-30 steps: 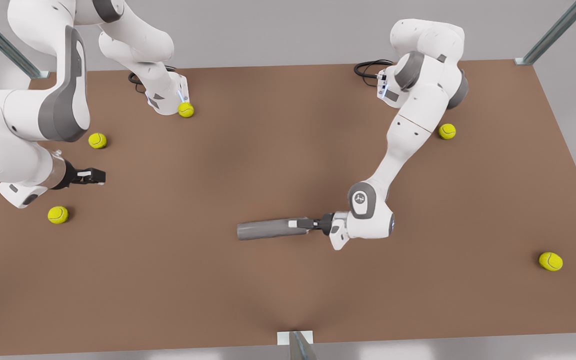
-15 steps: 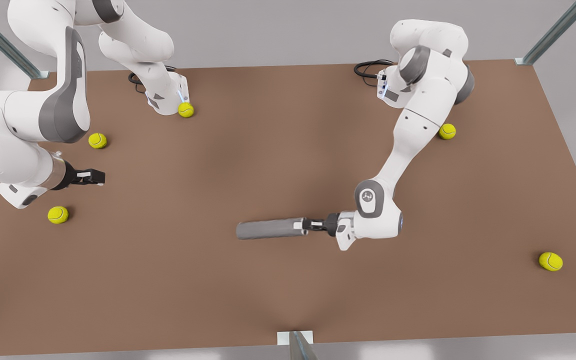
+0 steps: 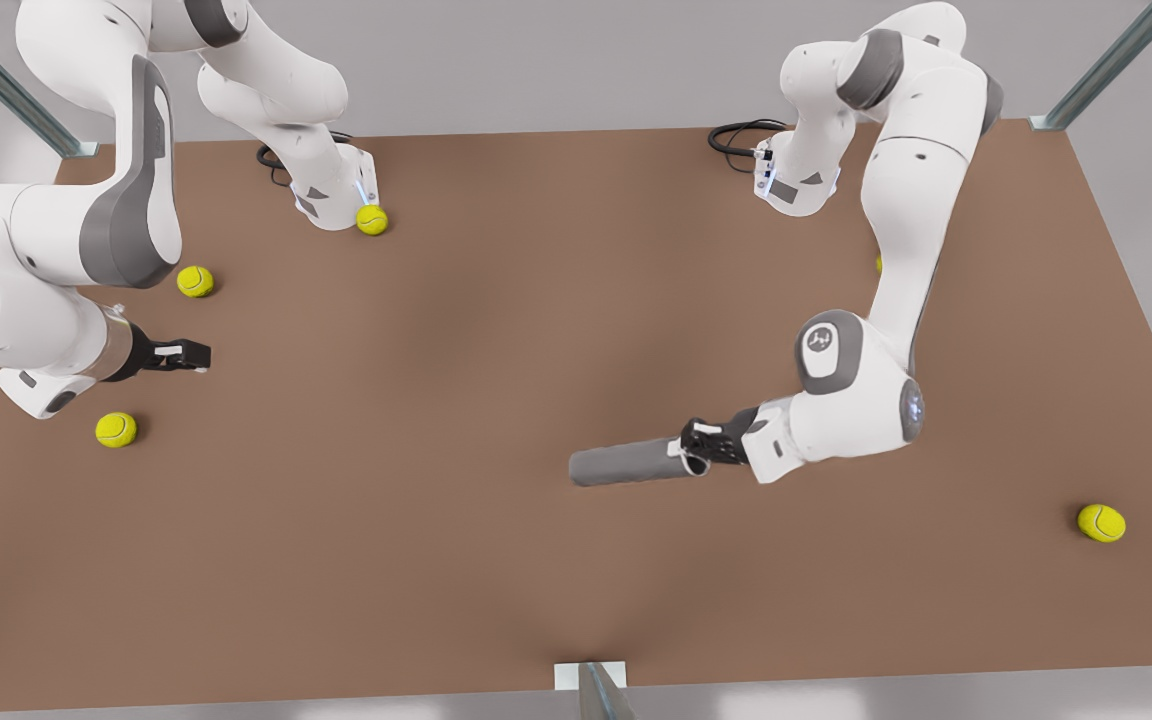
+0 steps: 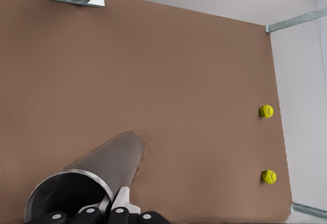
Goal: Put the tennis tube upright
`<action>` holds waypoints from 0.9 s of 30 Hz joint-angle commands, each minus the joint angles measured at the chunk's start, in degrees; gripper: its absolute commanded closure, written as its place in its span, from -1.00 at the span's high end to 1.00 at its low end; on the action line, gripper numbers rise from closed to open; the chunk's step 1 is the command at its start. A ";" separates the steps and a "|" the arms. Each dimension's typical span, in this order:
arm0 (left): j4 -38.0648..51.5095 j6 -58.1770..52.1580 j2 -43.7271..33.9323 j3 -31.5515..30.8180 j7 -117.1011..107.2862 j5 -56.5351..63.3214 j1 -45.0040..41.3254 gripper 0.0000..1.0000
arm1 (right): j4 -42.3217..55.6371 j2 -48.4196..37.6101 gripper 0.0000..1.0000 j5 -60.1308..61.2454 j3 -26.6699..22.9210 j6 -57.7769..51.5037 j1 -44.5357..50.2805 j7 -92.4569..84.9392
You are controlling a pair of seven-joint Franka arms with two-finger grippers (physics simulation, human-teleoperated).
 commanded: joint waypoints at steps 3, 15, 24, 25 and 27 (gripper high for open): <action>0.02 -8.42 -3.02 0.75 -22.77 19.07 0.01 -0.57 | 0.03 -0.06 1.00 0.02 0.00 0.01 0.02 0.14; -0.07 -12.11 -5.13 0.84 -31.38 32.88 -0.08 -0.57 | -0.06 0.38 1.00 0.03 0.00 -0.08 0.20 -0.04; -0.16 -10.88 -3.64 1.11 -31.47 34.81 0.09 -0.57 | -0.06 1.26 1.00 0.03 0.00 0.01 1.07 -0.04; -0.16 -10.88 -3.55 1.11 -31.47 35.16 0.01 -0.57 | -0.06 1.43 1.00 0.03 0.00 0.01 1.43 -0.04; -0.16 -10.88 -3.55 1.11 -31.47 35.16 0.01 0.28 | -0.06 1.43 1.00 0.03 0.00 0.01 1.43 -0.04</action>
